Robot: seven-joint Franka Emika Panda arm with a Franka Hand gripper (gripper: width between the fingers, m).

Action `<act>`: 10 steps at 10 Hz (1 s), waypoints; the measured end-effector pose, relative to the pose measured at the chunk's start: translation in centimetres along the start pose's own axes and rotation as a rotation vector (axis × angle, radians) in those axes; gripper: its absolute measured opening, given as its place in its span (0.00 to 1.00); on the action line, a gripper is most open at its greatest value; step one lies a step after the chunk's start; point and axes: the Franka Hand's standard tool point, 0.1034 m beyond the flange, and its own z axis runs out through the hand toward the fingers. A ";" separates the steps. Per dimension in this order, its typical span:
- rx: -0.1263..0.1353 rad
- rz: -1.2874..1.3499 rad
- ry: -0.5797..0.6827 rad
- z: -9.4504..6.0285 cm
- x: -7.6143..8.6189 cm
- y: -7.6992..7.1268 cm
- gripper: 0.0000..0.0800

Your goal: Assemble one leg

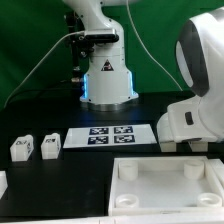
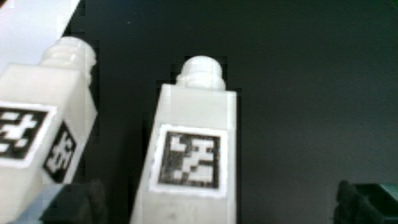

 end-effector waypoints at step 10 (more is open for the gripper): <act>-0.007 0.001 -0.013 1.6 -0.2 0.1 0.36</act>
Offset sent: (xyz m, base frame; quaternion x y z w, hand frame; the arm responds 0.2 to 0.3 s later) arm -0.0157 -0.0050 -0.0028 -0.0217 0.0085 0.0103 0.9997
